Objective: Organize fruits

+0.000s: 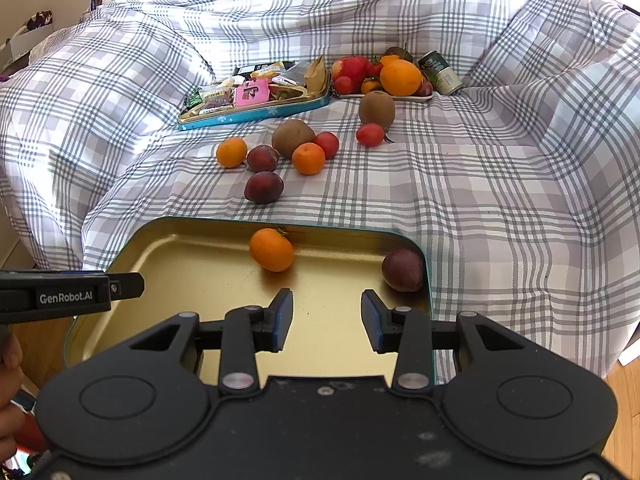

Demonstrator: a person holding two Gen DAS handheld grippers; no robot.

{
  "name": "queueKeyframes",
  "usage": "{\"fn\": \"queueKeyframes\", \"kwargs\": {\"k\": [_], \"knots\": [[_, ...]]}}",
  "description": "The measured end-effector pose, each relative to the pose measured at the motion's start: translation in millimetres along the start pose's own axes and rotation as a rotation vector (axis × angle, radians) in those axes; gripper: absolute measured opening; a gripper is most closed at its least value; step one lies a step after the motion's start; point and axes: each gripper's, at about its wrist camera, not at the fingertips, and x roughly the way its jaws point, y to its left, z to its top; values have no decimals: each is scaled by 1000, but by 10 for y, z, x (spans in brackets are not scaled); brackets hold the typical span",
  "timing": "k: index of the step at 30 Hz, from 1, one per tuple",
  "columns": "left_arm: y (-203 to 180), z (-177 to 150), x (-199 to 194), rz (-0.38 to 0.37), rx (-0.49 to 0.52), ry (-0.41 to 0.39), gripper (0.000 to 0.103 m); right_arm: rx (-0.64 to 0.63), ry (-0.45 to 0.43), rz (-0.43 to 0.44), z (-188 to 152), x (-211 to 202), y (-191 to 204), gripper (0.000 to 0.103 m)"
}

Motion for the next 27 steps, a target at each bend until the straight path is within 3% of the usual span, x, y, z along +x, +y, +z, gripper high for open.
{"fn": "queueKeyframes", "kwargs": {"k": [27], "knots": [[3, -32, 10, 76, -8, 24, 49, 1, 14, -10, -37, 27, -7, 41]]}}
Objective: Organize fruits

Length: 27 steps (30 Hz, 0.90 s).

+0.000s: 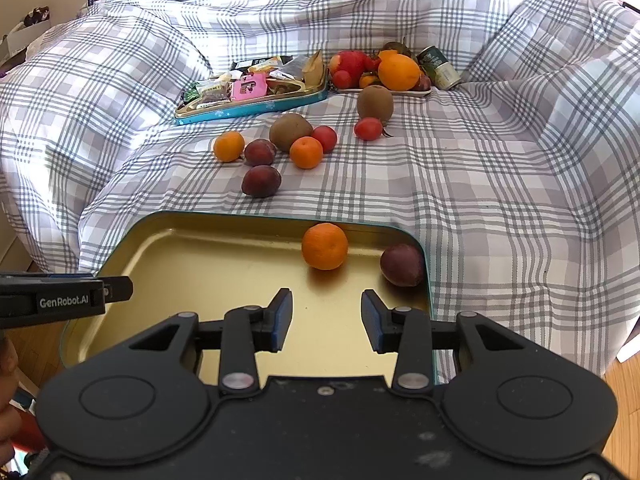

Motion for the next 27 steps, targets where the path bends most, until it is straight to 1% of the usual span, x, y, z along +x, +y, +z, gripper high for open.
{"fn": "queueKeyframes", "kwargs": {"k": [6, 13, 20, 27], "knots": [[11, -28, 12, 13, -3, 17, 49, 4, 7, -5, -14, 5, 2, 41], [-20, -38, -7, 24, 14, 7, 49, -1, 26, -3, -31, 32, 21, 41], [-13, -39, 47, 26, 11, 39, 49, -2, 36, -5, -28, 47, 28, 41], [-18, -37, 86, 25, 14, 53, 49, 2, 42, -12, -17, 76, 14, 41]]}}
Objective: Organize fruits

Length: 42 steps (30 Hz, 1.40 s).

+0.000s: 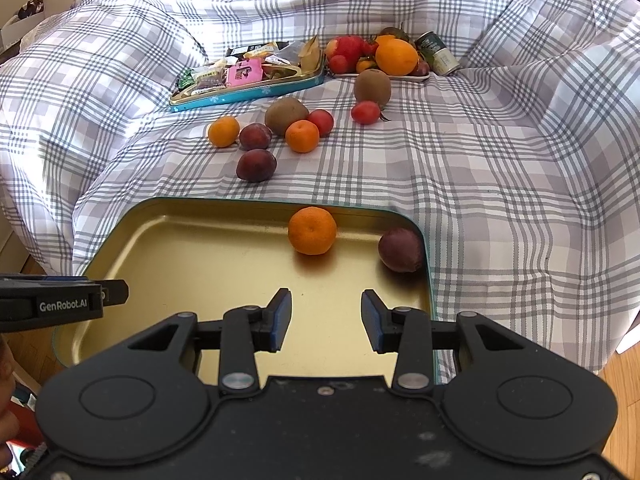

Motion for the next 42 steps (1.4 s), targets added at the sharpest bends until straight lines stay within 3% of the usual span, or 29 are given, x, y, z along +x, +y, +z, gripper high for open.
{"fn": "queueKeyframes", "kwargs": {"k": [7, 18, 42], "knots": [[-1, 59, 69, 0, -1, 20, 49, 11, 16, -10, 43, 70, -25, 41], [29, 273, 99, -8, 2, -17, 49, 36, 28, 0, 243, 215, -46, 43], [-63, 1380, 687, -60, 90, -111, 49, 121, -4, -58, 1262, 934, -370, 46]]}}
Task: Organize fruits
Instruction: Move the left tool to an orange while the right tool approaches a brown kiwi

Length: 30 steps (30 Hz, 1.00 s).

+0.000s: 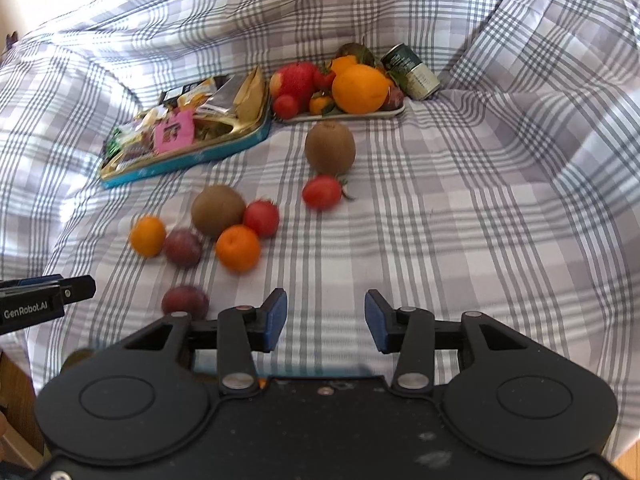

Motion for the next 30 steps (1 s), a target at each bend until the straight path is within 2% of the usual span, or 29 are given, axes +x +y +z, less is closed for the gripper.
{"fn": "queueKeyframes", "kwargs": {"k": [12, 26, 30], "knots": [[-79, 369, 433, -44, 40, -22, 49, 12, -32, -20, 519, 458, 31, 48], [-65, 414, 779, -55, 8, 42, 49, 24, -64, -37, 947, 973, 124, 56], [-85, 411, 800, -49, 16, 29, 49, 24, -71, -43, 1023, 1127, 155, 59]]}}
